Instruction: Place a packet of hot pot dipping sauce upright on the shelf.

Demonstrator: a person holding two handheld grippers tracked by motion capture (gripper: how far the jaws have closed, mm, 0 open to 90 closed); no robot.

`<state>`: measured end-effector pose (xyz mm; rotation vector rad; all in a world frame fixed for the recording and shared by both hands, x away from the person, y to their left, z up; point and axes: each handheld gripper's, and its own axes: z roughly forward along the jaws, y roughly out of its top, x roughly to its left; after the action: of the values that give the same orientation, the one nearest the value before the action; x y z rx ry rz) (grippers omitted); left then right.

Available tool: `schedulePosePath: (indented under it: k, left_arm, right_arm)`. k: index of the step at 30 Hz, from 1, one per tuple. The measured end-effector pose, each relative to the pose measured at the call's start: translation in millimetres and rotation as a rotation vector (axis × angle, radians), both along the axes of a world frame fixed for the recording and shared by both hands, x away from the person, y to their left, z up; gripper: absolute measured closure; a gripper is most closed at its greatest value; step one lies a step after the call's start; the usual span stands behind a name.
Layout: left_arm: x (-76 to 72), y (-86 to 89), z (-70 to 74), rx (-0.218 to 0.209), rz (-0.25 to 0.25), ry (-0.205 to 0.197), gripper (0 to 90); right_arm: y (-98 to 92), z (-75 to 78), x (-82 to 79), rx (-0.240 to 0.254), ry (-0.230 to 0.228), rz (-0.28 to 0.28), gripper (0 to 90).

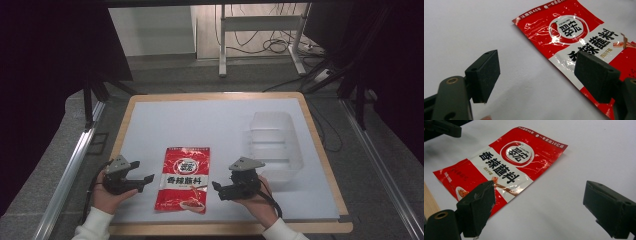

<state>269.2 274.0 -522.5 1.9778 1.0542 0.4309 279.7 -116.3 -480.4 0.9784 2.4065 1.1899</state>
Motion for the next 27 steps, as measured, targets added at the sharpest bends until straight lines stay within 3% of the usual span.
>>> schedulePosePath:
  k: [10, 14, 27]
  left_arm:
    - [-0.4, 0.9, 1.1, -0.014, -0.005, 0.003, 20.2]
    - [0.5, -0.3, -0.8, 0.007, -0.011, 0.010, 20.0]
    - [-1.9, -0.1, -0.3, 0.009, -0.019, 0.021, 20.8]
  right_arm:
    - [-2.3, -1.2, 0.1, -0.051, -0.005, -0.003, 11.4]
    - [-0.1, -1.6, 1.7, -0.075, -0.008, 0.008, 11.4]
    - [7.3, 3.5, 6.9, -0.057, 0.010, 0.029, 12.8]
